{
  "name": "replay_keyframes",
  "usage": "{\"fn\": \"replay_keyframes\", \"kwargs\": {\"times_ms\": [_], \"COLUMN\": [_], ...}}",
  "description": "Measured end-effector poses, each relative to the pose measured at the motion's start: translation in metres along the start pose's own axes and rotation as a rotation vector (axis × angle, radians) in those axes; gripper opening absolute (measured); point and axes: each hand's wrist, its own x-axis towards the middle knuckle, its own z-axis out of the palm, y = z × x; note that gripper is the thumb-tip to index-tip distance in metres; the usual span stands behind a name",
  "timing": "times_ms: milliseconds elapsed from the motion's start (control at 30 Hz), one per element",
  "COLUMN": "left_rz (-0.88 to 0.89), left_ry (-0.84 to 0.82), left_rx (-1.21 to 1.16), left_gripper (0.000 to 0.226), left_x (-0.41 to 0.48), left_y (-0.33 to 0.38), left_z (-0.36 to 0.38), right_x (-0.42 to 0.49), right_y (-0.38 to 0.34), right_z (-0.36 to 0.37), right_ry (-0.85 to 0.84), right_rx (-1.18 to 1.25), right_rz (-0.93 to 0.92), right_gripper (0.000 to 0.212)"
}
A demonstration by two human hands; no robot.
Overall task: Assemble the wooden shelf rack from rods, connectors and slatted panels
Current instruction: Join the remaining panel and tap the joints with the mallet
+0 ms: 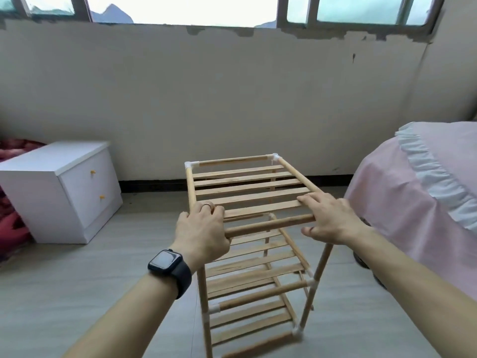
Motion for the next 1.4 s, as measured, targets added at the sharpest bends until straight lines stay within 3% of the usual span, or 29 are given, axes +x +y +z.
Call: {"fn": "replay_keyframes", "kwargs": {"times_ms": [167, 400, 567, 800, 933, 1067, 1400], "left_rz": [-0.017, 0.020, 0.050, 0.069, 0.075, 0.082, 0.088], "left_ry": [-0.061, -0.012, 0.022, 0.062, 0.061, 0.068, 0.066], "left_rx": [-0.023, -0.016, 0.083, 0.088, 0.077, 0.096, 0.148], "left_gripper": [0.057, 0.057, 0.058, 0.040, 0.031, 0.026, 0.027], "left_x": [0.004, 0.007, 0.013, 0.015, 0.021, 0.027, 0.038], "left_y": [-0.029, -0.054, -0.052, -0.050, -0.049, -0.052, -0.071], "left_z": [-0.004, 0.001, 0.003, 0.002, 0.003, 0.007, 0.009], "right_x": [0.006, 0.013, 0.019, 0.022, 0.023, 0.026, 0.035], "right_y": [0.001, -0.018, -0.014, -0.020, -0.020, -0.019, -0.027], "right_z": [-0.002, -0.001, -0.003, 0.001, 0.000, 0.003, 0.012], "right_ry": [-0.026, -0.017, -0.096, -0.015, 0.001, 0.022, 0.025], "right_rx": [-0.063, -0.077, -0.127, -0.106, -0.095, -0.095, -0.006], "right_rz": [-0.107, -0.174, -0.202, -0.161, -0.150, -0.146, -0.156], "right_gripper": [0.081, 0.061, 0.079, 0.053, 0.060, 0.045, 0.026]}}
